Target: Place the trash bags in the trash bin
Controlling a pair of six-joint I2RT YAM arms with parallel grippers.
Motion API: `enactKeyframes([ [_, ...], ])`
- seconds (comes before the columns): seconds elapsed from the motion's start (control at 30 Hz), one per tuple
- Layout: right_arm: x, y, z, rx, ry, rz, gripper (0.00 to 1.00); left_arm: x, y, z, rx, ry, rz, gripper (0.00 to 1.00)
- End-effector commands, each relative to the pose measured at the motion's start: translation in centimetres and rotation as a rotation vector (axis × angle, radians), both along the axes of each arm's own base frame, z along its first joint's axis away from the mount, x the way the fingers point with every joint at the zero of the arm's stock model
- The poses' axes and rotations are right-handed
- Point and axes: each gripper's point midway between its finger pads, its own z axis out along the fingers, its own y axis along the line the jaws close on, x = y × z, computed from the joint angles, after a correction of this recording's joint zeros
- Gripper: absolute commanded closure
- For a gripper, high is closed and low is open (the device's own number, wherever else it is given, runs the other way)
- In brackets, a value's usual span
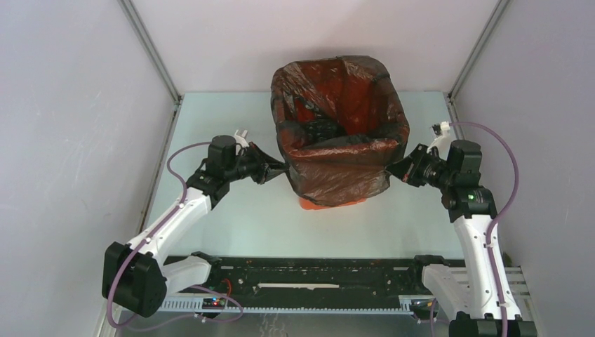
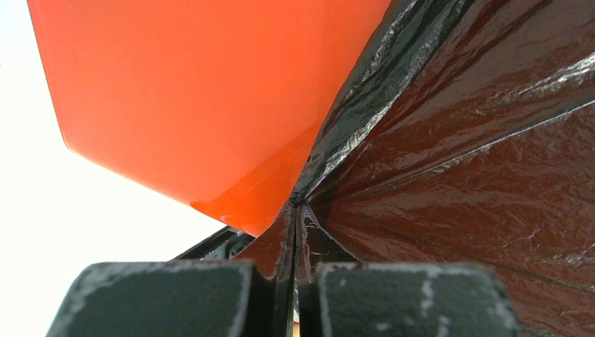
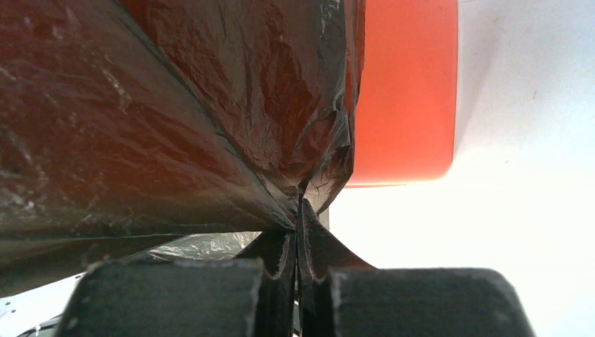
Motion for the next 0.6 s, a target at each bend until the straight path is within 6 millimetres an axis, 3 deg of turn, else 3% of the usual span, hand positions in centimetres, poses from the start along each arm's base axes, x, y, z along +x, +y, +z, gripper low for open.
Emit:
enactKeyframes([
  [0.0,0.0,-0.3,0.1,-0.017,-0.005,-0.014,1.00,0.2,-0.3,3.8,-0.027,-0.118,-0.019,1.00],
  [0.13,-0.4,-1.1,-2.1,-0.033,0.110,-0.036,1.00,0.0,-0.3,3.1,-0.003,-0.108,-0.025,1.00],
  [0.23,-0.7,-1.3,-1.9,0.014,0.150,-0.045,0.90,-0.3,-0.2,2.5,0.024,-0.091,-0.029,1.00],
  [0.47,-2.3,-2.1,5.1,0.025,0.080,-0.102,0.48,-0.8,0.4,3.3,0.053,-0.112,-0.020,0.89],
  [0.57,-3.1,-2.2,7.8,0.006,0.043,-0.109,0.42,-0.9,0.7,4.4,0.060,-0.139,-0.009,0.82],
])
